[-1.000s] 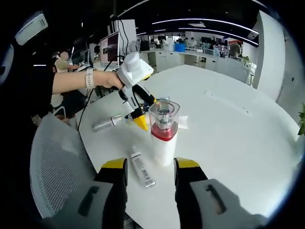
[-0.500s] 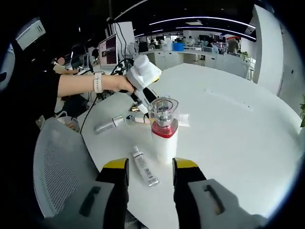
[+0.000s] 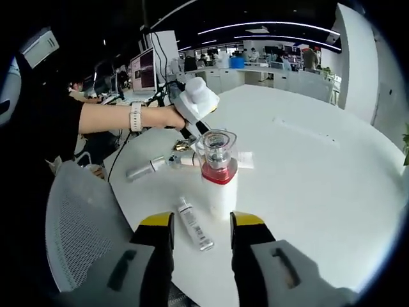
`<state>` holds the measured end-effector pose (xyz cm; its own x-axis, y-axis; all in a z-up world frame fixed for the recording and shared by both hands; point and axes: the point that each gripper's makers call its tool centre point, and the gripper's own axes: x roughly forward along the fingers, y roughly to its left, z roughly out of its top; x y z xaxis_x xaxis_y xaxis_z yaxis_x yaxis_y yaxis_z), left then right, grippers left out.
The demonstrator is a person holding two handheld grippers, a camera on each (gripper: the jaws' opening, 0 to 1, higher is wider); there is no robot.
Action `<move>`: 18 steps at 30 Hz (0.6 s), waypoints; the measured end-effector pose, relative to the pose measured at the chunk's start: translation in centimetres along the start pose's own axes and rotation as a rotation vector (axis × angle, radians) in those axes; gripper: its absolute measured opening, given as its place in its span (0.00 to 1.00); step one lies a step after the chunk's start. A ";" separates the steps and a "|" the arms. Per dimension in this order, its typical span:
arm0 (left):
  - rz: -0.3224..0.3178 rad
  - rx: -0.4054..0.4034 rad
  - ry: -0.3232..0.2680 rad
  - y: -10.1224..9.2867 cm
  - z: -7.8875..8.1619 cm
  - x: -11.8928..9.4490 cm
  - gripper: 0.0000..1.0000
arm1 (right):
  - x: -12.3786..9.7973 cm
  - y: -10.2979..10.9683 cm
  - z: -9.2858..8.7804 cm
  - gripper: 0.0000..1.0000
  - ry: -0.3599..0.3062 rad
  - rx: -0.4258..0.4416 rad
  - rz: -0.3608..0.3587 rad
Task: Arrange the skincare products in the storage area until every visible bottle or jar stands upright without overlapping.
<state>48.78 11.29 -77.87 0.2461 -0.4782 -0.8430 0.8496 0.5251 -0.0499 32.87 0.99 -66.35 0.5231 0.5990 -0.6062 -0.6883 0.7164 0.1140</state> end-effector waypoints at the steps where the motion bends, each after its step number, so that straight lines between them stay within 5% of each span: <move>1: 0.003 0.003 -0.005 0.0 0.1 0.1 0.29 | 0.0 0.0 0.0 0.34 -0.001 0.001 -0.002; 11: -0.002 -0.056 -0.082 0.3 0.6 0.2 0.26 | -0.1 0.1 -0.6 0.34 0.008 0.011 -0.011; 18: 0.030 0.008 -0.108 -0.1 0.7 -0.1 0.24 | -0.4 0.3 -0.1 0.33 -0.004 0.010 -0.015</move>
<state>49.03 10.79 -77.40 0.3198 -0.5358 -0.7814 0.8446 0.5350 -0.0211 32.39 0.90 -66.13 0.5358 0.5894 -0.6045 -0.6750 0.7292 0.1127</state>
